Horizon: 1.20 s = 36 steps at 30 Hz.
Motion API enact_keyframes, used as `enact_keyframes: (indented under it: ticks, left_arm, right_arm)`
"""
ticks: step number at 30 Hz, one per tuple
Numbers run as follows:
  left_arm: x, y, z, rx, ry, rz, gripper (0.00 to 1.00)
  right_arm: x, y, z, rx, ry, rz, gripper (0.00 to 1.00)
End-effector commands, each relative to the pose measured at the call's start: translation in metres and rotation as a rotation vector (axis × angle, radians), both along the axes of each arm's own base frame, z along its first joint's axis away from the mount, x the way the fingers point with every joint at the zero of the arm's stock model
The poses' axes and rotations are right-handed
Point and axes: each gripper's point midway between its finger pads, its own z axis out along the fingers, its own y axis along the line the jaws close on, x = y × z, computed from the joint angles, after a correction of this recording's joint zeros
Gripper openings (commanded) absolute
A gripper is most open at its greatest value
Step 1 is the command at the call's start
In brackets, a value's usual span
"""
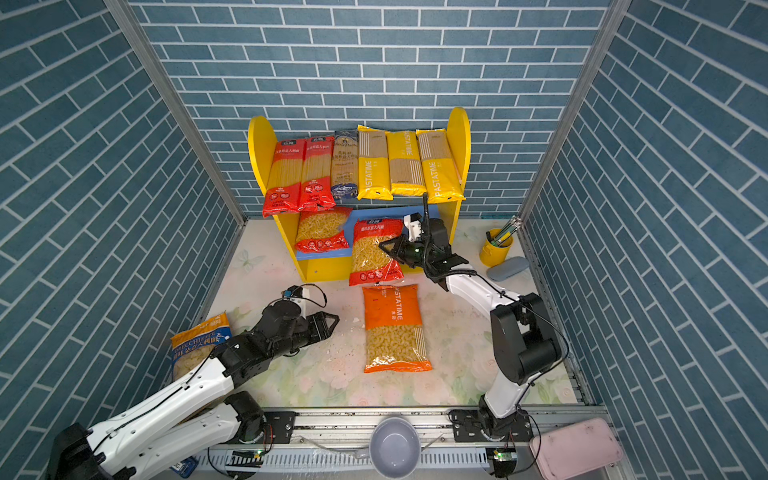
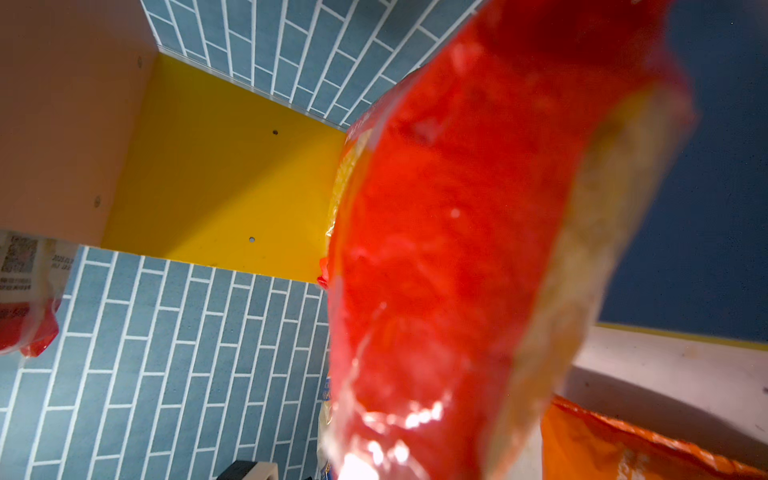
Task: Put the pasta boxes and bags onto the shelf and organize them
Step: 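Lift the fusilli bag toward the blue shelf with the right gripper while left releases, then lower the red fusilli bag onto the blue shelf and open the right gripper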
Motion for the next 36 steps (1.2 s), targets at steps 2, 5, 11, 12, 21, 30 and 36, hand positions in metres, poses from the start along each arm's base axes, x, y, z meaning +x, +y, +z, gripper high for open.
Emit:
enact_keyframes:
  ticks: [2, 5, 11, 12, 21, 30, 36]
  left_arm:
    - [0.006, -0.005, 0.007, -0.028, -0.021, -0.001, 0.6]
    - [0.006, -0.007, 0.005, -0.024, -0.014, -0.007, 0.6]
    - [0.005, -0.003, 0.004, -0.005, -0.016, -0.004, 0.6]
    - [0.005, -0.003, 0.003, -0.005, -0.015, -0.005, 0.6]
    - [0.001, 0.002, 0.001, 0.002, -0.014, 0.002, 0.6]
    - [0.0, 0.002, -0.001, 0.005, -0.006, 0.002, 0.6]
    - [0.0, 0.001, -0.005, 0.01, -0.001, -0.001, 0.6]
  right_arm:
    - [0.024, 0.01, 0.085, 0.173, -0.237, -0.001, 0.0]
    - [0.038, 0.013, 0.072, 0.191, -0.2, -0.013, 0.0]
    - [0.052, 0.015, 0.054, 0.203, -0.131, -0.041, 0.0]
    - [0.055, 0.017, 0.051, 0.187, -0.119, -0.04, 0.0]
    - [0.073, 0.023, 0.03, 0.111, -0.09, 0.011, 0.0]
    - [0.102, 0.011, 0.043, 0.143, -0.138, -0.04, 0.0]
    - [0.109, 0.005, 0.045, 0.176, -0.131, -0.074, 0.0]
